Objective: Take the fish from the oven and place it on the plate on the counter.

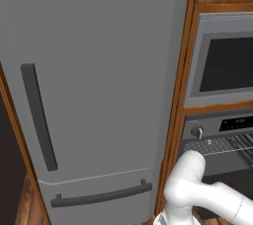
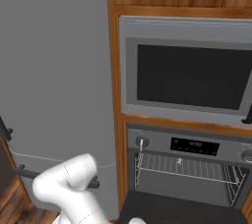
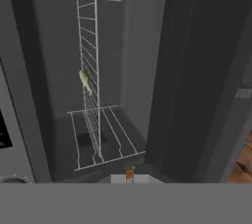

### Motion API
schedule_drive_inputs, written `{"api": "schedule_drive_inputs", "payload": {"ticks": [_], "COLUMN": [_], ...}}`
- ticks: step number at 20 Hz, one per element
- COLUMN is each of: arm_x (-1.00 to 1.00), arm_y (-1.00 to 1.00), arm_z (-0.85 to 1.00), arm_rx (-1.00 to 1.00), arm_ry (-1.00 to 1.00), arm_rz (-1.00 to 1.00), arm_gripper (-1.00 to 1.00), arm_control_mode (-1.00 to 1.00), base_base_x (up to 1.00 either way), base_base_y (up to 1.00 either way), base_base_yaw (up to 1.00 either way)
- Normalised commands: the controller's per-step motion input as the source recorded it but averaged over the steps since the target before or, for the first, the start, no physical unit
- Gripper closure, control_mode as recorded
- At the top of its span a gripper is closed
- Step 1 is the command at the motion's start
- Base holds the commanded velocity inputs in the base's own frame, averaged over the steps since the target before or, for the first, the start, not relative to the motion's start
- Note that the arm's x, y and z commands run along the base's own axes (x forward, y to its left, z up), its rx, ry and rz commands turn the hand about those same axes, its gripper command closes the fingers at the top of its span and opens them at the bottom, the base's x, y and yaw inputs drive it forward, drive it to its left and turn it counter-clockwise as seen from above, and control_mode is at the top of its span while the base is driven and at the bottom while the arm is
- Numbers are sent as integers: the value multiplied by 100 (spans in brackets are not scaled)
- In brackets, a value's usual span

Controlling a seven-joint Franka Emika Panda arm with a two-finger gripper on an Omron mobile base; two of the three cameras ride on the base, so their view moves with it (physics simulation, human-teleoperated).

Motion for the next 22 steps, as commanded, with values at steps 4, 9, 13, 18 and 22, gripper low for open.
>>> {"api": "schedule_drive_inputs", "payload": {"ticks": [4,9,13,18,22], "arm_x": [-37,-18,-14,9,73], "arm_y": [-1,0,0,20,48], "arm_z": [90,100,97,78,17], "arm_rx": [9,8,12,5,0], "arm_ry": [0,0,0,0,0], "arm_rz": [0,0,0,0,-2], "arm_gripper": [100,100,100,100,100], "arm_control_mode": [-100,-100,-100,-100,-100], "base_base_x": [0,0,0,0,0], "base_base_y": [0,0,0,0,0], "base_base_yaw": [0,0,0,0,0]}}
